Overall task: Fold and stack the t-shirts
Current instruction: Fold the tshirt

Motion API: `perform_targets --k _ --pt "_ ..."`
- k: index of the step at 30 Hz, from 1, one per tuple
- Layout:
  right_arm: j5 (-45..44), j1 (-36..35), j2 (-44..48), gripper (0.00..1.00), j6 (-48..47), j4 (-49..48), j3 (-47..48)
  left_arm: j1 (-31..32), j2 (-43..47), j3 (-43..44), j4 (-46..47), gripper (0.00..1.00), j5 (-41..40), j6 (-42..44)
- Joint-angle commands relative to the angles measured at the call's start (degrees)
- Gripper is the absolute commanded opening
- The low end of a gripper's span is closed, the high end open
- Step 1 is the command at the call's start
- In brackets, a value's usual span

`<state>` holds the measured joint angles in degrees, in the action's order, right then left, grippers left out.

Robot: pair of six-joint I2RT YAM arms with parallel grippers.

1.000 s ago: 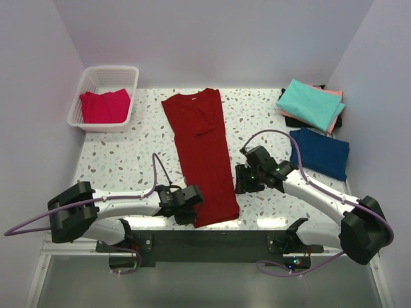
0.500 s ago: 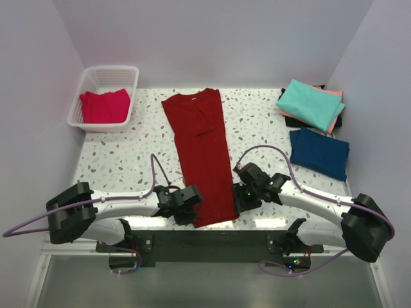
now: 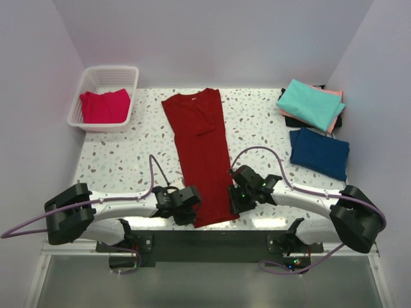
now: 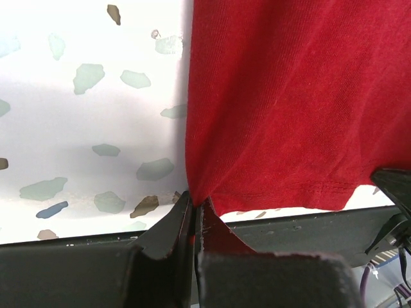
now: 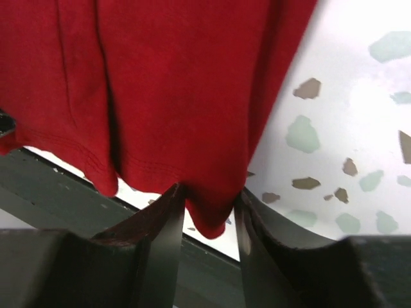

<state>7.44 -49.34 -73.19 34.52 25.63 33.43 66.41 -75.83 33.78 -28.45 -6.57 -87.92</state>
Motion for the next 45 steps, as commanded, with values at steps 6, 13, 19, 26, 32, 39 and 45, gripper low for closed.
perform_targets --k 6,13,19,26,32,39,45 --pt "-2.6 -2.2 -1.0 0.0 1.8 0.5 0.8 0.5 -0.2 -5.1 -7.7 0.0 -1.1 -2.4" --pt "-4.0 -2.2 3.7 0.0 2.1 4.2 -2.3 0.5 6.6 -10.0 -11.5 0.0 -1.3 -7.3" --pt "-2.6 -2.3 3.5 0.0 2.6 2.4 -3.3 0.6 7.9 -11.0 -11.9 0.0 -0.6 -7.9" --pt "-1.4 -3.1 5.1 0.0 2.0 2.1 -2.1 1.8 7.2 -8.7 -11.2 0.0 -2.1 -7.5" --pt "-3.5 -3.8 7.1 0.0 0.9 6.1 4.0 2.8 7.3 -2.1 -16.3 0.0 -8.5 -7.8" --pt "-10.0 -3.8 6.5 0.0 -2.0 9.1 13.6 3.3 8.0 4.4 -23.5 0.0 -17.0 -13.3" --pt "-16.9 -3.7 0.5 0.0 -5.1 8.2 20.2 2.9 6.7 12.5 -29.5 0.0 -26.2 -17.9"
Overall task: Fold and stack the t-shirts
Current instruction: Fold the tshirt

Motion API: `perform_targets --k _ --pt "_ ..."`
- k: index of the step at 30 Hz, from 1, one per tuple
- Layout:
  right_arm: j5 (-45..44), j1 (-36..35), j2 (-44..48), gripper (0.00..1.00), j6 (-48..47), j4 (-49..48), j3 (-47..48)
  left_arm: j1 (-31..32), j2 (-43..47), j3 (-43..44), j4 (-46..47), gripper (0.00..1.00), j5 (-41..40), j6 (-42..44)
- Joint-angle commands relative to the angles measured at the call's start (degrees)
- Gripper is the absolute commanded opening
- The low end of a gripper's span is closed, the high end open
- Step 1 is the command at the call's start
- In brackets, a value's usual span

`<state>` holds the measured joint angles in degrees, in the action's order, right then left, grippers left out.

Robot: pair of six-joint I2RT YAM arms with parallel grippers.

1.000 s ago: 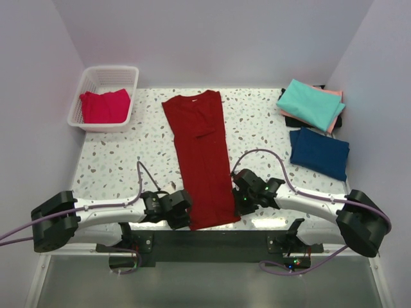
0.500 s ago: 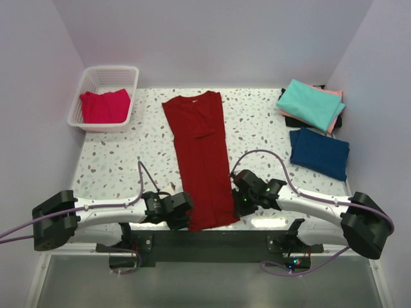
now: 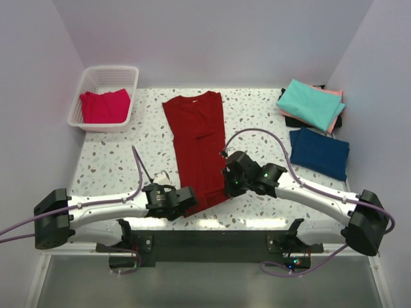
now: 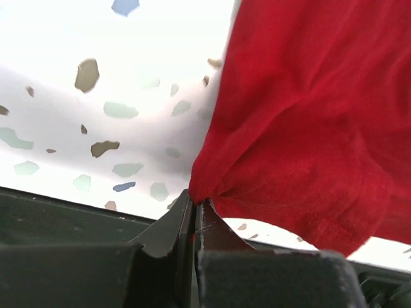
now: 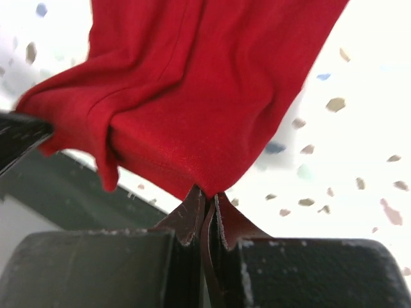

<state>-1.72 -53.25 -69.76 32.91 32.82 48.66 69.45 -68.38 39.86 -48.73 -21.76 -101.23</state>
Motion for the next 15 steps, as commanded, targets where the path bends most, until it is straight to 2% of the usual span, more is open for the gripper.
perform_targets --k 1,5,9,15 --pt "-8.5 0.2 -3.7 0.0 -4.0 0.7 5.7 -0.5 -2.2 7.7 -10.3 0.0 -11.9 -4.8" --pt "-12.3 1.3 -9.3 0.0 -6.7 -0.1 10.6 -7.0 -4.7 13.0 -9.5 0.0 -14.2 0.8" --pt "-12.3 5.0 -12.7 0.0 -8.5 -2.2 12.9 -12.6 -7.4 17.7 -7.9 0.0 -17.9 8.1" --pt "-10.1 11.9 -18.7 0.0 -11.7 -6.4 17.3 -21.5 -15.7 24.9 0.5 0.0 -18.5 26.0"
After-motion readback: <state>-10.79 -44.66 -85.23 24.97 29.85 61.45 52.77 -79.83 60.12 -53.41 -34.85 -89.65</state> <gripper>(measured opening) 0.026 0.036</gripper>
